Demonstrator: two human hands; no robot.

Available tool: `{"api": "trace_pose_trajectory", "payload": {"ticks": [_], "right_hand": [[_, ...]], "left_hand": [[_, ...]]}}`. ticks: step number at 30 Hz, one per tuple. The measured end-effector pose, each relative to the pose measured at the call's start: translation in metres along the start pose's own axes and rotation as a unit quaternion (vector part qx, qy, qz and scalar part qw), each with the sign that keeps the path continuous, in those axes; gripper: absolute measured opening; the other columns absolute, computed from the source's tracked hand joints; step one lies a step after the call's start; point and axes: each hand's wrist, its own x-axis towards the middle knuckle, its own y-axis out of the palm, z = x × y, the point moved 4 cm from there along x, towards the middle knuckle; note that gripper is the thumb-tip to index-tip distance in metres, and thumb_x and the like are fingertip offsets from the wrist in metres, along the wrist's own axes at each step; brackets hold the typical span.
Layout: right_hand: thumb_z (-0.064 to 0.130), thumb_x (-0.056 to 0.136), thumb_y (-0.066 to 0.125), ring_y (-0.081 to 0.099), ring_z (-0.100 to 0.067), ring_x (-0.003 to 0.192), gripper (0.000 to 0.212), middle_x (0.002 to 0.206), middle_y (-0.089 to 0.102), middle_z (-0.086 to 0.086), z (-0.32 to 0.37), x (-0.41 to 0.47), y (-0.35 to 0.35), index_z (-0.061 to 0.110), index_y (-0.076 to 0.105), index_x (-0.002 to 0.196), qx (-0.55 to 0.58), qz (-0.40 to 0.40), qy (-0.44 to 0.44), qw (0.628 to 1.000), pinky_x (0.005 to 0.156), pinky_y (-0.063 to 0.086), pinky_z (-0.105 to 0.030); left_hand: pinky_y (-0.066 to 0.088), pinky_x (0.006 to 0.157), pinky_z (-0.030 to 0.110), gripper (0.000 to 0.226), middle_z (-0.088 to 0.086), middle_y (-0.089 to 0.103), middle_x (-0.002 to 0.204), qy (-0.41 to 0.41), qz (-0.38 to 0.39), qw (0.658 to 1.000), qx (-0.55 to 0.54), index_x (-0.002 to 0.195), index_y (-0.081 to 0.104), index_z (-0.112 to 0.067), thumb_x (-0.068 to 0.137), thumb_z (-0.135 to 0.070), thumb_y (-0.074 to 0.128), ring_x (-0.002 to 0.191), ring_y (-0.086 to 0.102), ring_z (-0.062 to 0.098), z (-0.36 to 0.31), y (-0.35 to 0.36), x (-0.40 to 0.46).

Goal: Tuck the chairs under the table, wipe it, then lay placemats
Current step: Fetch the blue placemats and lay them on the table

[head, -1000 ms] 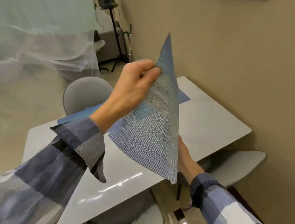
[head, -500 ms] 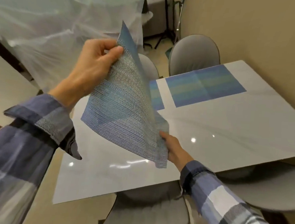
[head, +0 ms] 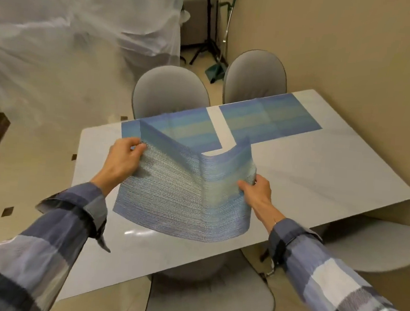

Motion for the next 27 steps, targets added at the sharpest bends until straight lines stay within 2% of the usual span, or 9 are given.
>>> {"api": "trace_pose_trajectory", "payload": {"ticks": [3, 5, 8, 10, 15, 18, 22, 25, 27], "right_hand": [[0.024, 0.083, 0.071, 0.065, -0.025, 0.083, 0.017, 0.089, 0.069, -0.003, -0.005, -0.003, 0.007, 0.011, 0.065, 0.093, -0.050, -0.022, -0.011, 0.998, 0.077, 0.056, -0.039], [0.027, 0.084, 0.070, 0.064, -0.026, 0.080, 0.018, 0.084, 0.067, -0.003, -0.005, -0.006, 0.020, 0.010, 0.064, 0.088, -0.081, -0.024, -0.017, 0.996, 0.075, 0.055, -0.040], [0.031, 0.084, 0.069, 0.063, -0.027, 0.077, 0.021, 0.080, 0.067, -0.004, -0.006, -0.011, 0.034, 0.010, 0.064, 0.081, -0.117, -0.018, -0.030, 0.993, 0.073, 0.055, -0.042], [0.031, 0.084, 0.069, 0.062, -0.026, 0.074, 0.022, 0.077, 0.066, -0.003, -0.004, -0.014, 0.046, 0.011, 0.062, 0.078, -0.143, -0.008, -0.044, 0.989, 0.070, 0.054, -0.041], [0.036, 0.086, 0.068, 0.063, -0.024, 0.072, 0.028, 0.078, 0.067, -0.004, -0.005, -0.017, 0.075, 0.009, 0.065, 0.082, -0.213, 0.012, -0.061, 0.975, 0.068, 0.055, -0.040], [0.038, 0.088, 0.065, 0.063, -0.026, 0.072, 0.030, 0.078, 0.066, -0.005, -0.005, -0.021, 0.088, 0.008, 0.064, 0.084, -0.254, 0.019, -0.075, 0.964, 0.067, 0.055, -0.040], [0.037, 0.090, 0.065, 0.059, -0.029, 0.068, 0.038, 0.072, 0.061, -0.010, -0.005, -0.023, 0.100, 0.003, 0.056, 0.077, -0.280, 0.017, -0.098, 0.955, 0.059, 0.045, -0.036], [0.038, 0.092, 0.064, 0.057, -0.027, 0.065, 0.038, 0.069, 0.060, -0.008, -0.005, -0.024, 0.105, 0.005, 0.054, 0.075, -0.283, 0.011, -0.113, 0.952, 0.056, 0.043, -0.034], [0.037, 0.093, 0.062, 0.055, -0.026, 0.064, 0.037, 0.068, 0.058, -0.007, -0.003, -0.025, 0.105, 0.007, 0.054, 0.073, -0.277, -0.002, -0.119, 0.953, 0.055, 0.039, -0.032]], "left_hand": [[0.054, 0.073, 0.036, 0.028, 0.017, 0.069, 0.095, -0.036, 0.014, 0.999, -0.005, 0.096, 0.069, 0.001, 0.102, -0.020, 0.051, 0.082, 0.065, 0.029, 0.042, 0.005, -0.003], [0.053, 0.074, 0.036, 0.029, 0.018, 0.070, 0.094, -0.061, 0.018, 0.998, -0.006, 0.094, 0.069, 0.000, 0.102, -0.021, 0.051, 0.081, 0.065, 0.029, 0.072, -0.001, -0.005], [0.057, 0.080, 0.046, 0.025, 0.014, 0.072, 0.088, -0.096, 0.032, 0.995, -0.009, 0.089, 0.069, -0.010, 0.099, -0.027, 0.054, 0.079, 0.068, 0.037, 0.108, -0.002, -0.009], [0.055, 0.082, 0.043, 0.024, 0.011, 0.070, 0.085, -0.108, 0.029, 0.994, 0.008, 0.087, 0.069, -0.011, 0.099, -0.025, 0.053, 0.081, 0.066, 0.037, 0.126, -0.002, -0.012], [0.053, 0.080, 0.041, 0.026, 0.014, 0.070, 0.086, -0.148, 0.030, 0.988, 0.021, 0.088, 0.069, -0.008, 0.100, -0.022, 0.051, 0.084, 0.064, 0.037, 0.161, 0.002, -0.022], [0.058, 0.079, 0.047, 0.025, 0.012, 0.072, 0.085, -0.190, 0.028, 0.981, 0.001, 0.086, 0.068, -0.013, 0.098, -0.026, 0.050, 0.080, 0.068, 0.035, 0.190, 0.003, -0.027], [0.058, 0.079, 0.052, 0.023, 0.011, 0.070, 0.086, -0.227, 0.009, 0.974, -0.023, 0.080, 0.067, -0.016, 0.095, -0.026, 0.052, 0.080, 0.068, 0.038, 0.217, -0.003, -0.034], [0.059, 0.080, 0.050, 0.019, 0.011, 0.070, 0.094, -0.253, -0.007, 0.966, -0.046, 0.094, 0.071, -0.014, 0.097, -0.024, 0.054, 0.083, 0.069, 0.036, 0.229, -0.009, -0.037], [0.060, 0.074, 0.042, 0.020, 0.012, 0.070, 0.099, -0.270, -0.024, 0.960, -0.068, 0.101, 0.071, -0.011, 0.098, -0.023, 0.055, 0.083, 0.069, 0.034, 0.237, -0.012, -0.039]]}}
